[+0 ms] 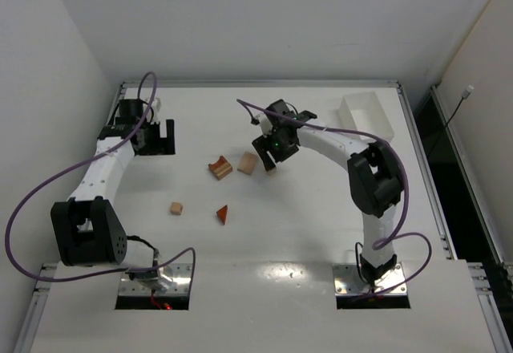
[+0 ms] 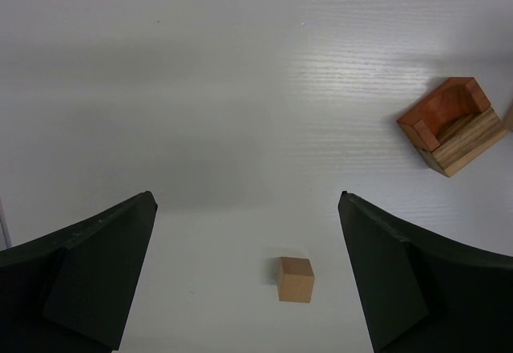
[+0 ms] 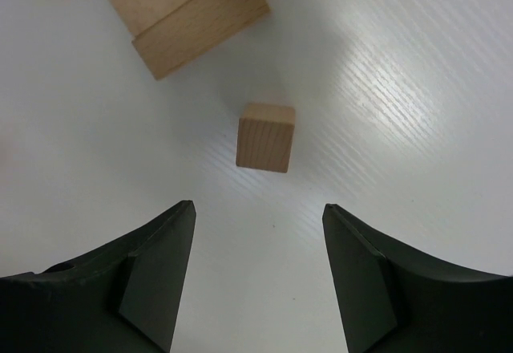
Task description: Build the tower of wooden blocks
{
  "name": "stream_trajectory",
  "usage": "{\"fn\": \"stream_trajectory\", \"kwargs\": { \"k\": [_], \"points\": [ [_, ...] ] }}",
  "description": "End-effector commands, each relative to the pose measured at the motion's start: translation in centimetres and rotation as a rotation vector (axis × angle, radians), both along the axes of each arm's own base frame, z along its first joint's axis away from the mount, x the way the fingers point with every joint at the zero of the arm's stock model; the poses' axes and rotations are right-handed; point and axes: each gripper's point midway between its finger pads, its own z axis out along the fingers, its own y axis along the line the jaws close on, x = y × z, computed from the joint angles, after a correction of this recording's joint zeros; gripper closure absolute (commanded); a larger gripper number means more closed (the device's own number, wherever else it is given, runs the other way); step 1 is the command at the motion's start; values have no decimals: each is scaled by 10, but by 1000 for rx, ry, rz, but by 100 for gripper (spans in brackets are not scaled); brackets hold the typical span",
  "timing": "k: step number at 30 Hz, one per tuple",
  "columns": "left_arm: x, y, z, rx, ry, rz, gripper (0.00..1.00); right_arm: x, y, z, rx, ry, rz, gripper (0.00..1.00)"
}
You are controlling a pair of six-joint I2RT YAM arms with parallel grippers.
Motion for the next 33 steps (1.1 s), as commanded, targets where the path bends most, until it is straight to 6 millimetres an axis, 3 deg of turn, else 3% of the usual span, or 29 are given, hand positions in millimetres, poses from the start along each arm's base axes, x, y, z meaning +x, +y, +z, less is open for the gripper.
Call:
{"fn": "stream_trajectory", "kwargs": {
  "k": [1, 11, 18, 31, 33],
  "points": [
    [3, 6, 3, 2, -23, 29, 3, 16, 11, -2, 18, -48, -112, 38],
    [5, 7, 1, 2, -23, 29, 3, 15, 3, -36, -78, -10, -104, 39],
    [5, 6, -1, -3, -23, 36, 3, 17, 4, -49, -88, -4, -96, 52],
    [0, 6, -11, -20, -3, 34, 3, 28, 22, -40, -51, -24, -56, 52],
    [0, 6, -11, -20, -3, 34, 3, 28, 22, -38, -55, -26, -47, 61]
  ]
}}
